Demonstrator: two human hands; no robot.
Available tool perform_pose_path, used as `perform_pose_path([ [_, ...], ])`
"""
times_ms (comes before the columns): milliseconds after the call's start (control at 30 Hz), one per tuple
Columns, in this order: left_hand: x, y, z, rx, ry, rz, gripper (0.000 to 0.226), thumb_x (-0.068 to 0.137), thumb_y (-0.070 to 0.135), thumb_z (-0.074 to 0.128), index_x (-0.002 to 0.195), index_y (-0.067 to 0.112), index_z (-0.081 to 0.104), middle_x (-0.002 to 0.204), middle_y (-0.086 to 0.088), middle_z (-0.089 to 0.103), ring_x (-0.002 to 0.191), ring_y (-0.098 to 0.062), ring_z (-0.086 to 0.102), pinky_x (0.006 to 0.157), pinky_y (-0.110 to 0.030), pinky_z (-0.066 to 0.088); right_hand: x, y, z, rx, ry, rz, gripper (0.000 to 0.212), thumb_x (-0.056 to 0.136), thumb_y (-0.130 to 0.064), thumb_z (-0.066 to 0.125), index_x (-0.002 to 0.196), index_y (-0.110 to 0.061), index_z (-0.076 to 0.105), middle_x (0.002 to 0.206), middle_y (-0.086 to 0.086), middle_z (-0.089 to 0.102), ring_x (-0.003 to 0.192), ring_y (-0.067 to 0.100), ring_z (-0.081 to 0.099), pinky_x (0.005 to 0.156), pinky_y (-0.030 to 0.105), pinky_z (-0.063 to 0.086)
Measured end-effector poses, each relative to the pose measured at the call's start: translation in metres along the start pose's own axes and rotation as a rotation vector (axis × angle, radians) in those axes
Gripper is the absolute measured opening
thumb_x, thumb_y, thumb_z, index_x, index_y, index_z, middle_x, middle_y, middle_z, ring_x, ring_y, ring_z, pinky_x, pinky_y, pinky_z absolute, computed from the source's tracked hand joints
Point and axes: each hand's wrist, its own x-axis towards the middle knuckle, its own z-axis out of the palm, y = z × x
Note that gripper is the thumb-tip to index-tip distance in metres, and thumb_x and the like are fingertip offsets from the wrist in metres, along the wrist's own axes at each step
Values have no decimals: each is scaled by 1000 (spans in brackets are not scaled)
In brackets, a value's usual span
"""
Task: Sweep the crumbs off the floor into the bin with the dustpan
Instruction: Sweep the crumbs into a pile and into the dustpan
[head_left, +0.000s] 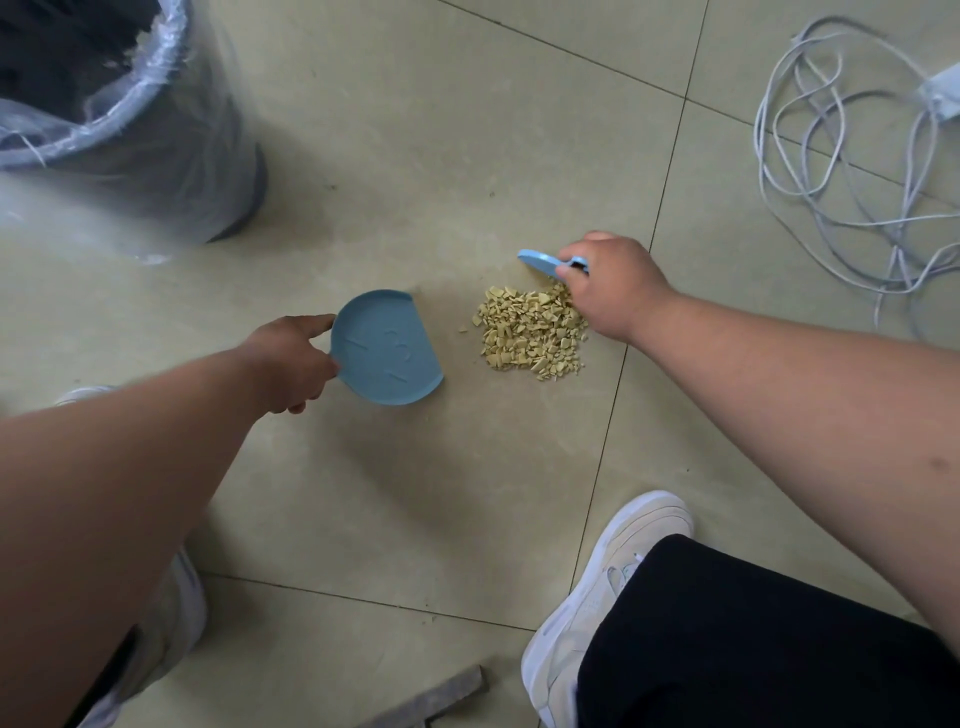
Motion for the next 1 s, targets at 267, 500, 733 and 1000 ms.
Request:
perform_pose_path([
  [267,-2,0,1,5,-4,2,70,97,12,57,159,41,42,70,-15,58,51,-27,47,44,-26,38,-3,-6,-6,15,-53,-127,25,100,-27,59,115,-17,75,108,8,67,102,28,61,90,37,48],
  [500,2,5,0,18,-6,-16,72,97,10,55,160,41,40,71,-15,58,51,-27,47,43,-24,37,5,24,-17,5,61,45,22,100,-28,56,107,-17,74,94,3,57,87,26,54,73,31,37],
  [733,3,11,1,36,-10,-30,72,96,9,54,159,42,41,72,-14,60,50,-25,48,44,-25,40,-2,-6,10,22,26,-79,25,101,-27,55,115,-17,73,97,4,58,88,26,55,75,34,44],
  [1000,3,19,5,42,-5,-9,73,96,8,54,159,42,41,70,-13,61,47,-24,48,43,-25,40,-16,-33,31,-92,-34,-435,19,99,-25,58,107,-17,73,96,7,62,91,30,56,78,42,51],
])
